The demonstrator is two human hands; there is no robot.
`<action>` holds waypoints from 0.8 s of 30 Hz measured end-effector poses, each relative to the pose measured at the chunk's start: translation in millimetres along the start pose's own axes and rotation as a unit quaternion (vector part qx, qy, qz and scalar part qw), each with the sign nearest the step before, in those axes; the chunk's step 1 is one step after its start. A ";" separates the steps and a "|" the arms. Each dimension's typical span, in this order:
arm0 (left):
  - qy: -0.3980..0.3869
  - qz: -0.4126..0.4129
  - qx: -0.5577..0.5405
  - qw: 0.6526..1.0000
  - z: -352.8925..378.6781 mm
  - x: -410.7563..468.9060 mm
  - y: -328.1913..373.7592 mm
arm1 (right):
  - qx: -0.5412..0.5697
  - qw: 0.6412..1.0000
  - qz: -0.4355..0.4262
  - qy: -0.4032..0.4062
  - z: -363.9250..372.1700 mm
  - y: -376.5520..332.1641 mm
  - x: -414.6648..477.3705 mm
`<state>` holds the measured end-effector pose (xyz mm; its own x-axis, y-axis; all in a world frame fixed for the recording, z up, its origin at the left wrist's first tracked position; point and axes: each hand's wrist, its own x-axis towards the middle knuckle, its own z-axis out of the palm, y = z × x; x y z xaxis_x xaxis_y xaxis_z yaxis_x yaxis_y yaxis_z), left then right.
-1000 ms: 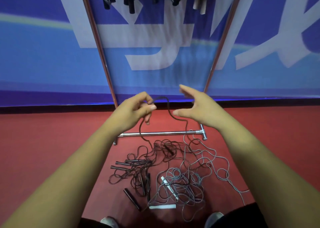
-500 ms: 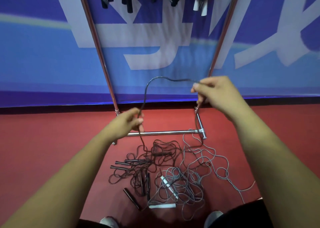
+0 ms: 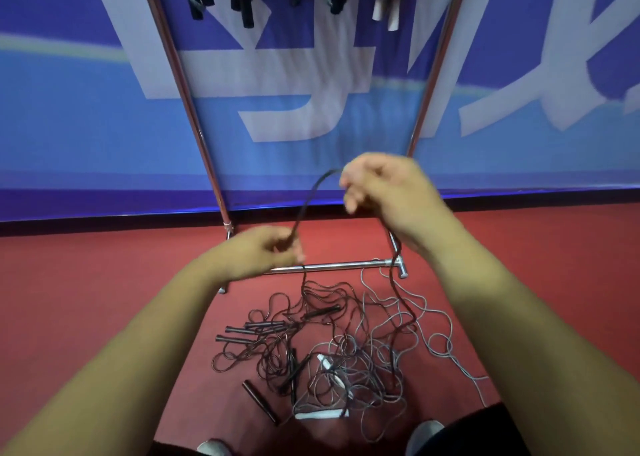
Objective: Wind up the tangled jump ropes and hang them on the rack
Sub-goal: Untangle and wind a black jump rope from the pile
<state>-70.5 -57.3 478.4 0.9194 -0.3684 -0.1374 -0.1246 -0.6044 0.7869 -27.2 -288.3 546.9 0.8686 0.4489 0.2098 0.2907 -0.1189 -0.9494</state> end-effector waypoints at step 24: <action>0.088 0.043 -0.167 0.981 -4.3 -5.9 20.5 | -0.100 0.989 0.025 -0.108 15.4 5.0 -6.8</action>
<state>-76.9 -64.4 497.9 0.9647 -0.2624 0.0218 -0.1029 -0.2994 0.9486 -37.8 -278.3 537.1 0.7840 0.6144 0.0881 0.3422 -0.3095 -0.8872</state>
